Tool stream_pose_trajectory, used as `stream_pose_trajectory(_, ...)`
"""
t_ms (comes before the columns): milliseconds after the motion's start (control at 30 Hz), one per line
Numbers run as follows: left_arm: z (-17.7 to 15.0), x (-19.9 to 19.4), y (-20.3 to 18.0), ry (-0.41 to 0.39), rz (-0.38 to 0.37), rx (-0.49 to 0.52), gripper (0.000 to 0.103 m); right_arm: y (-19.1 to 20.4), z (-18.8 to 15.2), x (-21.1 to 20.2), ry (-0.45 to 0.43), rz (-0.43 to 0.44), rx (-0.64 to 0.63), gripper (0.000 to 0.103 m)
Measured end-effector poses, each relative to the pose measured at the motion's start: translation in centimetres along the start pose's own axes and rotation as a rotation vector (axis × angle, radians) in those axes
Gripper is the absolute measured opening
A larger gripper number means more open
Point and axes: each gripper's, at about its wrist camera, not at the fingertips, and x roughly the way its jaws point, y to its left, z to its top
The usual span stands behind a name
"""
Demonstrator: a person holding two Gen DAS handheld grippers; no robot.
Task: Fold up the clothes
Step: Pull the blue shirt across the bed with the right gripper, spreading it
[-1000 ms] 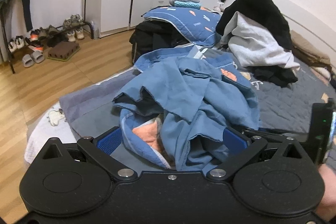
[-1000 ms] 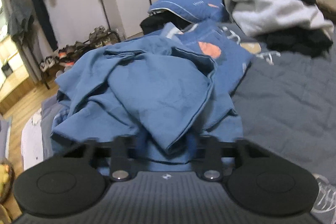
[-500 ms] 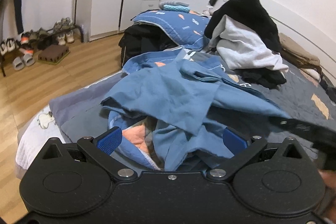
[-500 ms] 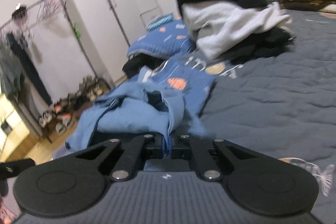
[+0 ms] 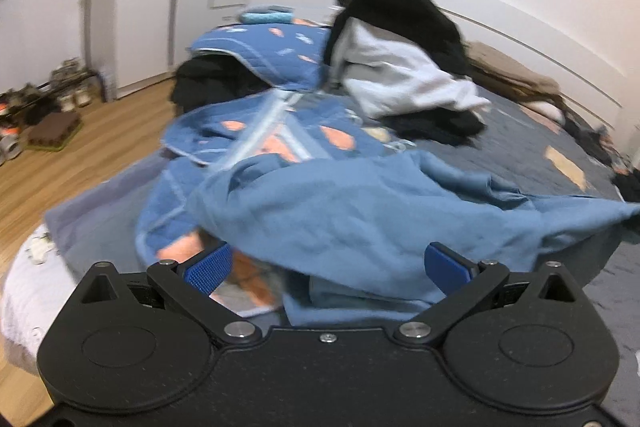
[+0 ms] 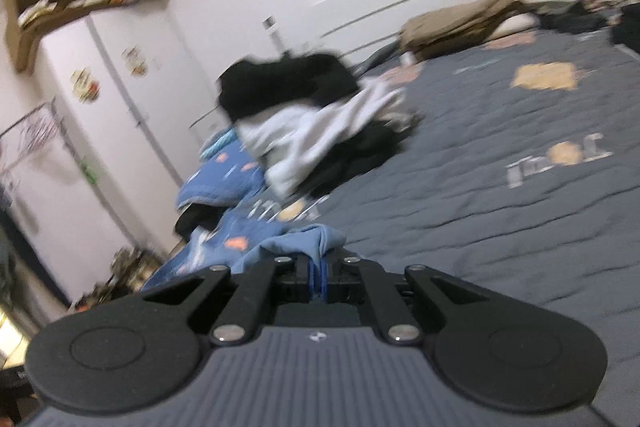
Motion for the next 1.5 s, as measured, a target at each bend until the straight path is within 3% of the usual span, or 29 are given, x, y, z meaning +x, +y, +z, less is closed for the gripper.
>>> stream_pose_trajectory(133, -0.8, 0.6, -2.8, 0.024, -0.052, 0.046, 0.103, -3.1, 0.7, -3.3, -0.052, -0.086, 0.03, 0.003)
stream_pose_trajectory(233, -1.6, 0.8, -4.7, 0.041, -0.073, 0.085, 0.103, -5.4, 0.6, -4.5, -0.04, -0.17, 0.018, 0.003)
stream_pose_trajectory(367, -2.8, 0.9, -7.1, 0.052, -0.098, 0.162, 0.103, -8.7, -0.8, -3.9, 0.087, -0.3, -0.087, 0.004)
stream_pose_trajectory(467, -3.5, 1.1, -8.6, 0.053, -0.094, 0.216, 0.103, -11.6, -2.6, -2.3, 0.22, -0.373, -0.077, 0.007)
stream_pose_trajectory(500, -3.7, 1.2, -8.9, 0.055, -0.095, 0.224, 0.103, -12.4, -3.2, -2.2, 0.226, -0.376, -0.06, 0.007)
stream_pose_trajectory(633, -4.0, 1.8, -9.8, 0.054, -0.108, 0.22, 0.103, -14.2, -3.9, -3.0, 0.181, -0.318, -0.014, 0.011)
stream_pose_trajectory(767, -4.8, 2.6, -11.0, 0.053, -0.099, 0.246, 0.103, -13.4, -3.4, -4.6, 0.097, -0.294, -0.131, 0.018)
stream_pose_trajectory(833, -5.2, 3.0, -11.7, 0.056, -0.086, 0.257, 0.103, -13.0, -3.3, -5.8, 0.061, -0.278, -0.164, 0.032)
stream_pose_trajectory(967, -5.5, 3.7, -12.4, 0.085, -0.127, 0.224, 0.103, -11.1, -3.9, -6.9, 0.046, -0.162, -0.208, 0.045)
stream_pose_trajectory(1167, -5.7, 2.6, -13.1, 0.027, -0.162, 0.225, 0.103, -8.1, -6.6, -5.0, 0.178, 0.01, -0.296, 0.047)
stream_pose_trajectory(1300, -5.9, 2.1, -13.1, 0.013, -0.171, 0.207, 0.103, -6.7, -8.7, -3.1, 0.278, 0.108, -0.268, 0.047)
stream_pose_trajectory(1500, -5.7, 1.4, -12.7, 0.003, -0.166, 0.192, 0.103, -6.3, -10.2, -0.2, 0.337, 0.144, -0.185, 0.047)
